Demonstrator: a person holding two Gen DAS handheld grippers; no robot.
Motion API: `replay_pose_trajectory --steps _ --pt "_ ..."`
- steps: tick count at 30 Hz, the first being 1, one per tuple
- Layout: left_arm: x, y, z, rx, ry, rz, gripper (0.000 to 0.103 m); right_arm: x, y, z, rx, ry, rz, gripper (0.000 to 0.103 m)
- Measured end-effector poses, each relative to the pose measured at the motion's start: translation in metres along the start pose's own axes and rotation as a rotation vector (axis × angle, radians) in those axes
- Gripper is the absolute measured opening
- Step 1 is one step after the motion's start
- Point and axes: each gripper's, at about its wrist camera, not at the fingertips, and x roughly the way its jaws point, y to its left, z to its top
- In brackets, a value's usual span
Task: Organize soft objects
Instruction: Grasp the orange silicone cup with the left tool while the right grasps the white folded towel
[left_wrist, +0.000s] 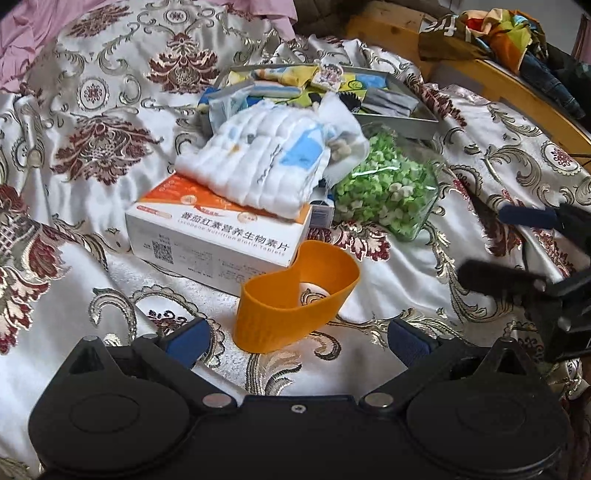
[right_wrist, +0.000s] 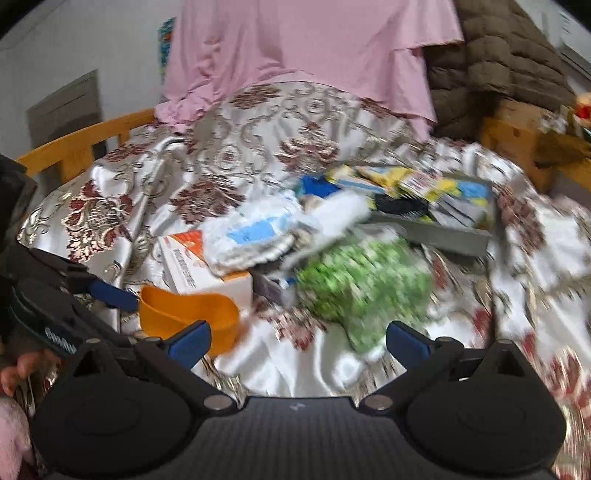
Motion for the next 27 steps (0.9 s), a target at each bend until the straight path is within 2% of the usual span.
replay_pose_trajectory --steps 7,13,15,17,21,26,27 --pt "0.004 0.002 0.0 0.019 -0.009 -0.003 0.101 0.036 0.017 0.041 -0.143 -0.017 0.068 0.103" --pt "0.008 0.006 0.003 0.007 -0.016 -0.037 0.095 0.065 0.037 0.065 -0.303 -0.016 0.113 0.103" --pt "0.01 0.009 0.004 -0.003 -0.01 -0.051 0.09 0.077 0.041 0.071 -0.333 -0.001 0.123 0.103" --pt "0.012 0.01 0.004 -0.007 -0.006 -0.07 0.081 0.088 0.044 0.076 -0.351 0.009 0.123 0.103" --pt "0.015 0.014 0.004 -0.019 -0.005 -0.085 0.074 0.105 0.044 0.083 -0.353 0.025 0.133 0.103" --pt "0.015 0.019 0.006 -0.034 0.0 -0.099 0.057 0.121 0.047 0.086 -0.365 0.061 0.149 0.103" --pt "0.015 0.02 0.006 -0.034 0.003 -0.103 0.056 0.123 0.047 0.086 -0.366 0.067 0.152 0.102"
